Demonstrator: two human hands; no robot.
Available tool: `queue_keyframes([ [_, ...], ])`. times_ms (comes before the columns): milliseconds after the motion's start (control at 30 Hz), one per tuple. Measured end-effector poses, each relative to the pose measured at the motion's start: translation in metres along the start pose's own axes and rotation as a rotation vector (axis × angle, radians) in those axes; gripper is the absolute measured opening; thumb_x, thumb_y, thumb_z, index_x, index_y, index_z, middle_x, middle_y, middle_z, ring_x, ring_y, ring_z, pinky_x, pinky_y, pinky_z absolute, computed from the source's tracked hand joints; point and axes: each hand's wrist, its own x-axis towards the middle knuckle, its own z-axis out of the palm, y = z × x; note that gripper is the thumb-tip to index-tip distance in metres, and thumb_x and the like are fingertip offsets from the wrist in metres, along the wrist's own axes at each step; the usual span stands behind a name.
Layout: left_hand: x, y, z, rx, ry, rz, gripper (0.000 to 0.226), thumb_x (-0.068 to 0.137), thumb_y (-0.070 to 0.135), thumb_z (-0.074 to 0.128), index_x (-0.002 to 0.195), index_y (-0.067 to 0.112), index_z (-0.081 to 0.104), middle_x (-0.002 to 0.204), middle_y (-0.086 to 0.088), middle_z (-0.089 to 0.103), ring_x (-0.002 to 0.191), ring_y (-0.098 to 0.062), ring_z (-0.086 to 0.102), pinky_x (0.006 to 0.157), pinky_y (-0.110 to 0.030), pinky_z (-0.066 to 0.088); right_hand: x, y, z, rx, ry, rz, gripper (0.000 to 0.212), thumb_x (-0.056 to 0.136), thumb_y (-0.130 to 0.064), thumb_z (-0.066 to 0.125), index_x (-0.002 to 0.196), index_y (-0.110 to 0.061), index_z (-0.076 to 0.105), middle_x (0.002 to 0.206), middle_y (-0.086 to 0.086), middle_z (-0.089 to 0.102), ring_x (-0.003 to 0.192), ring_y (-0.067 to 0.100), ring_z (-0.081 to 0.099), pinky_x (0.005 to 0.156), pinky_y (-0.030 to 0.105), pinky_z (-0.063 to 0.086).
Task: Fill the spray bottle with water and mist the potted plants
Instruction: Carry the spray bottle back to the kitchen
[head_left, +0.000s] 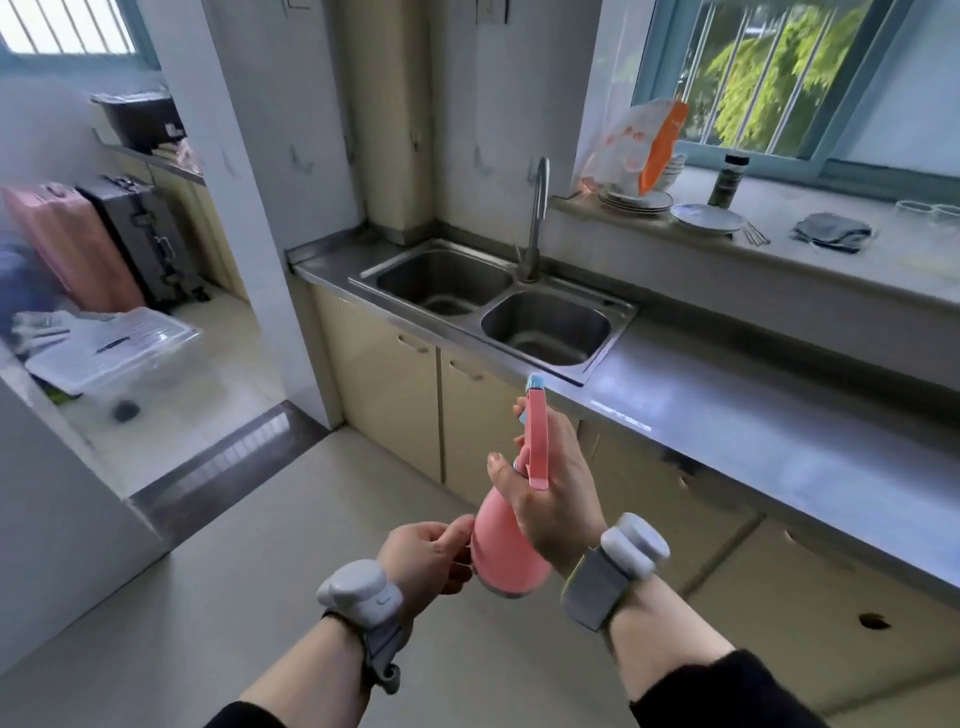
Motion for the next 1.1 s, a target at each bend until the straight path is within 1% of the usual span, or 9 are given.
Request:
queue_keyframes([
  [133, 0.067, 0.033, -0.011, -0.073, 0.062, -0.019, 0.035, 0.091, 0.03, 0.062, 0.082, -0.002, 0.072, 0.075, -0.013, 0.07, 0.061, -0.02, 0.06, 0.059, -0.029, 0.053, 0.081, 0.021, 0.027, -0.011, -0.033, -0.033, 0.042, 0.081, -0.015, 0.071, 0.118, -0.013, 0.051, 0.096, -0.002, 0.049, 0.095, 0.022, 0.05, 0.088, 0.038, 0.046],
  [300, 0.141, 0.062, -0.036, -0.104, 0.1, -0.034, 0.028, 0.091, 0.026, 0.063, 0.079, 0.002, 0.071, 0.078, -0.014, 0.07, 0.063, -0.022, 0.061, 0.061, -0.03, 0.053, 0.161, 0.046, 0.074, -0.001, -0.073, -0.045, 0.04, 0.078, -0.016, 0.074, 0.112, -0.014, 0.052, 0.084, -0.005, 0.047, 0.087, 0.022, 0.052, 0.083, 0.032, 0.046],
  [400, 0.199, 0.084, -0.058, -0.106, 0.111, -0.031, 0.027, 0.092, 0.023, 0.061, 0.083, -0.001, 0.07, 0.078, -0.014, 0.068, 0.063, -0.022, 0.06, 0.058, -0.028, 0.052, 0.216, 0.061, 0.112, -0.003, -0.072, -0.039, 0.046, 0.077, -0.015, 0.075, 0.116, -0.009, 0.052, 0.085, -0.002, 0.048, 0.089, 0.025, 0.053, 0.085, 0.034, 0.045],
  [533, 0.273, 0.117, -0.095, -0.131, 0.122, -0.028, 0.026, 0.092, 0.019, 0.062, 0.09, -0.006, 0.069, 0.08, -0.017, 0.067, 0.064, -0.024, 0.058, 0.058, -0.029, 0.049, 0.286, 0.071, 0.161, 0.014, -0.064, -0.059, 0.048, 0.075, -0.012, 0.076, 0.116, -0.006, 0.051, 0.086, -0.008, 0.045, 0.088, 0.026, 0.053, 0.086, 0.039, 0.047],
  [700, 0.356, 0.161, -0.14, -0.125, 0.143, -0.006, 0.019, 0.091, 0.017, 0.064, 0.087, -0.002, 0.07, 0.079, -0.015, 0.068, 0.063, -0.024, 0.059, 0.06, -0.03, 0.051, 0.373, 0.079, 0.215, 0.036, -0.019, -0.026, 0.048, 0.076, -0.012, 0.077, 0.116, -0.004, 0.051, 0.092, 0.003, 0.053, 0.1, 0.023, 0.05, 0.094, 0.036, 0.042],
  [767, 0.387, 0.174, -0.154, -0.124, 0.152, -0.012, 0.02, 0.089, 0.018, 0.065, 0.088, -0.002, 0.07, 0.079, -0.014, 0.07, 0.065, -0.024, 0.06, 0.065, -0.034, 0.052, 0.405, 0.083, 0.235, 0.032, -0.034, -0.022, 0.048, 0.077, -0.015, 0.077, 0.116, -0.005, 0.05, 0.092, 0.001, 0.052, 0.1, 0.019, 0.048, 0.094, 0.034, 0.04],
  [867, 0.426, 0.189, -0.169, -0.124, 0.16, -0.025, 0.018, 0.087, 0.019, 0.068, 0.086, 0.001, 0.072, 0.076, -0.012, 0.071, 0.063, -0.022, 0.061, 0.065, -0.033, 0.054, 0.449, 0.091, 0.262, 0.032, -0.053, -0.012, 0.053, 0.077, -0.02, 0.076, 0.12, -0.008, 0.048, 0.091, -0.012, 0.047, 0.099, 0.02, 0.05, 0.091, 0.032, 0.042],
  [1000, 0.495, 0.212, -0.186, -0.125, 0.194, -0.025, 0.011, 0.084, 0.016, 0.071, 0.08, 0.007, 0.074, 0.072, -0.01, 0.072, 0.058, -0.019, 0.061, 0.062, -0.03, 0.055, 0.517, 0.107, 0.303, 0.037, -0.068, -0.015, 0.058, 0.076, -0.017, 0.077, 0.124, -0.005, 0.047, 0.102, -0.001, 0.051, 0.106, 0.024, 0.051, 0.094, 0.032, 0.043],
  [1100, 0.541, 0.228, -0.196, -0.128, 0.225, -0.034, 0.008, 0.082, 0.015, 0.072, 0.078, 0.009, 0.074, 0.071, -0.009, 0.073, 0.057, -0.017, 0.062, 0.064, -0.03, 0.057, 0.568, 0.119, 0.331, 0.048, -0.082, -0.032, 0.06, 0.074, -0.016, 0.079, 0.123, -0.003, 0.048, 0.103, -0.002, 0.049, 0.105, 0.027, 0.052, 0.094, 0.037, 0.045],
])
